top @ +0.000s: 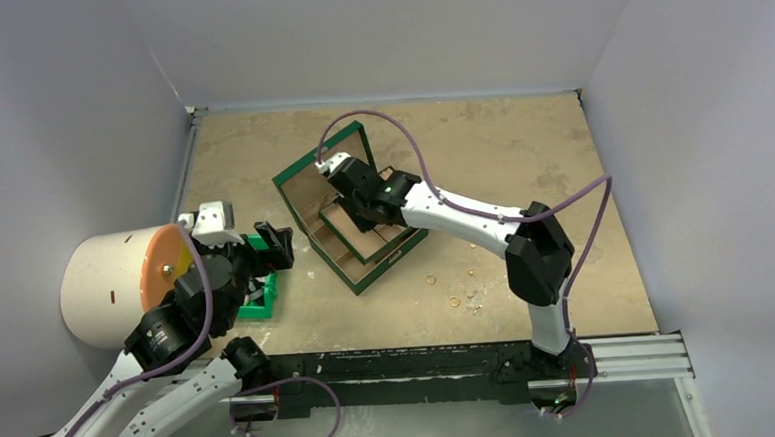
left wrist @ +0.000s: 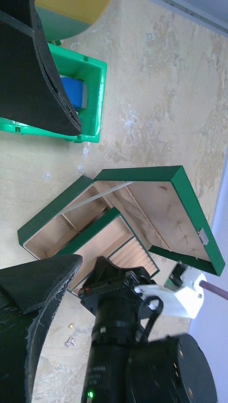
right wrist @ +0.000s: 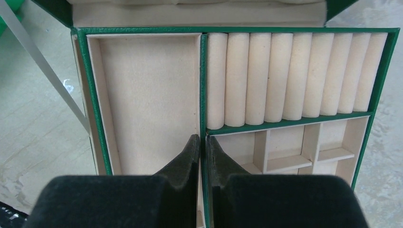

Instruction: Organize the mixed jewelry

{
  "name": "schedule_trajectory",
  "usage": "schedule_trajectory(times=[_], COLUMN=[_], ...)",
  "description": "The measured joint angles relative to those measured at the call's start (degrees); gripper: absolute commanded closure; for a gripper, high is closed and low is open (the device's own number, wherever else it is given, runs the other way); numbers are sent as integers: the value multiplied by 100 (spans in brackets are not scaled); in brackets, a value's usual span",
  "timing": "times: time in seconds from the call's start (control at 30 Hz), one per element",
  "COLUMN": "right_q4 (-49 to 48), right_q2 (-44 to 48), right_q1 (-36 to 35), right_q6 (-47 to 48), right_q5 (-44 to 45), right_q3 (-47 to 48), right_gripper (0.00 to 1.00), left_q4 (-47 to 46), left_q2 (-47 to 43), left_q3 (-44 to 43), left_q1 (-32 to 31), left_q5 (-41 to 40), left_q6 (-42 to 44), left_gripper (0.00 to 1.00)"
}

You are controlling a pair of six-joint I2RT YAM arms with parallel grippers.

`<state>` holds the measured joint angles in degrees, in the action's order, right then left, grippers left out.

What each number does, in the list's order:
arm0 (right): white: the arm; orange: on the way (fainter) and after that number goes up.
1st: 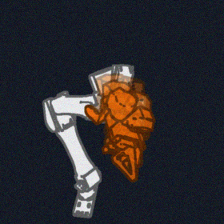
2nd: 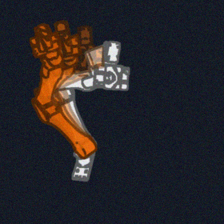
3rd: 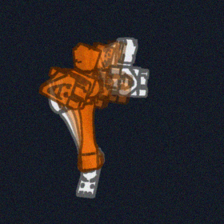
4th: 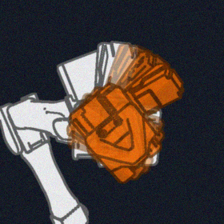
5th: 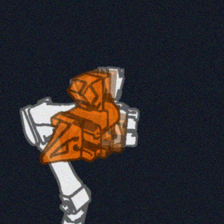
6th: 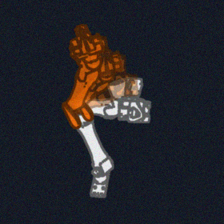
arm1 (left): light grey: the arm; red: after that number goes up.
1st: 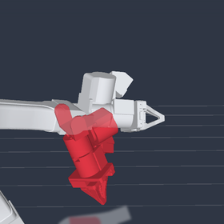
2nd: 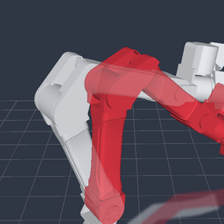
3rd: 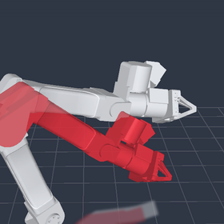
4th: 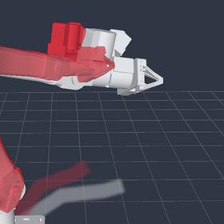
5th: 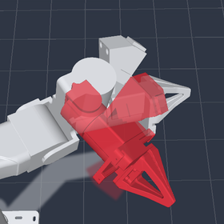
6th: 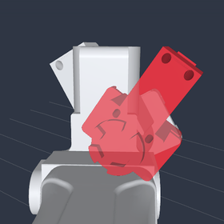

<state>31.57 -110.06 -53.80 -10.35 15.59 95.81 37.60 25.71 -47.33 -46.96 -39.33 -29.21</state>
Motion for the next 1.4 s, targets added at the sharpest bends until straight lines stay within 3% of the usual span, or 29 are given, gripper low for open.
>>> schedule_trajectory(times=[0.37, 1.37, 1.4], right_q4=[94, 136, 142], right_q2=[-533, -946, -964], right_q1=[-142, -535, -535], right_q6=[-13, -225, -234], right_q5=[17, 153, 164], right_q3=[173, 365, 376], right_gripper=[100, 100, 96], left_q4=[50, 74, 74], left_q2=[-125, -125, -125], left_q3=[0, 0, 0], left_q1=[0, 0, 0], left_q5=[-107, -133, -133], left_q6=[-26, -26, -26], left_gripper=[5, 5, 5])
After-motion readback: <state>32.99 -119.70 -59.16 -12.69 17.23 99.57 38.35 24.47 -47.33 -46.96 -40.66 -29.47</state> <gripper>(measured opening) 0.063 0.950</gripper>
